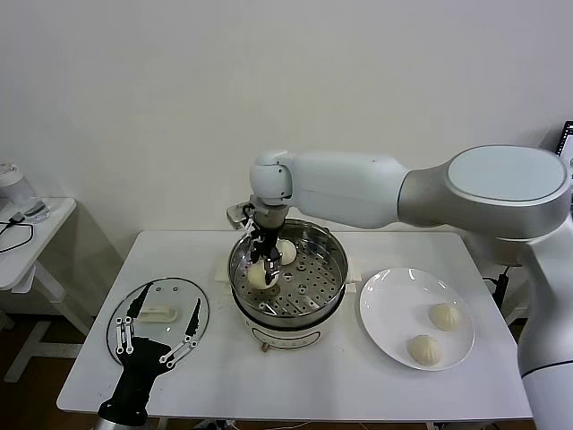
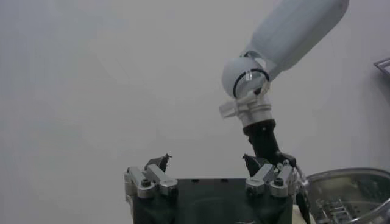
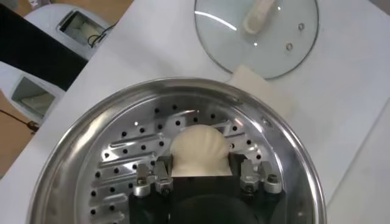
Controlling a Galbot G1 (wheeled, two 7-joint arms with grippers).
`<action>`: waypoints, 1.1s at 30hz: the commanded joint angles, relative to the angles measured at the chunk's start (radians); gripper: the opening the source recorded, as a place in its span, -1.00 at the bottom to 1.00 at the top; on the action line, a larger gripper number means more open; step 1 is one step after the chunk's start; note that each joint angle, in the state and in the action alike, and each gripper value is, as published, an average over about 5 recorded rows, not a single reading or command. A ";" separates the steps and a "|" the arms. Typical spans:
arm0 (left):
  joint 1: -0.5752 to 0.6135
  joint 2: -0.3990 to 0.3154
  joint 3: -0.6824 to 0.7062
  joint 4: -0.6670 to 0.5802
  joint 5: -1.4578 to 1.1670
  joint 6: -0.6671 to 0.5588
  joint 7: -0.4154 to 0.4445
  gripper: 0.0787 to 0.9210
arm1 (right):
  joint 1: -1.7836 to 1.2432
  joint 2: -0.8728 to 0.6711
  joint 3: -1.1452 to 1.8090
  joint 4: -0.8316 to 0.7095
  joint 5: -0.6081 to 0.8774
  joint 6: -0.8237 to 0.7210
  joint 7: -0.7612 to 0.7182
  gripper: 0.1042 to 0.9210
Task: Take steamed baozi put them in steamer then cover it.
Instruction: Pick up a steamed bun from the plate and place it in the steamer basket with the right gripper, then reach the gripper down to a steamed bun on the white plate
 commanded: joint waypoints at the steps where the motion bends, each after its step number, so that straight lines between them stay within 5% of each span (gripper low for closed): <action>1: -0.001 0.001 -0.001 0.002 0.000 -0.001 -0.001 0.77 | -0.025 0.038 -0.013 -0.022 -0.006 -0.006 0.016 0.39; 6: -0.004 0.001 -0.002 0.006 -0.002 -0.002 -0.002 0.77 | -0.032 0.028 -0.004 -0.013 -0.005 -0.004 0.038 0.69; 12: -0.005 0.002 0.000 0.005 -0.004 0.001 -0.002 0.77 | 0.031 -0.064 0.014 0.086 0.002 -0.006 0.041 0.76; 22: -0.008 0.006 0.011 -0.001 0.000 0.007 -0.001 0.77 | 0.203 -0.488 0.084 0.353 -0.053 0.019 -0.033 0.76; 33: 0.006 0.009 0.017 -0.005 0.015 0.003 -0.001 0.77 | 0.152 -0.906 0.051 0.398 -0.240 0.106 -0.130 0.76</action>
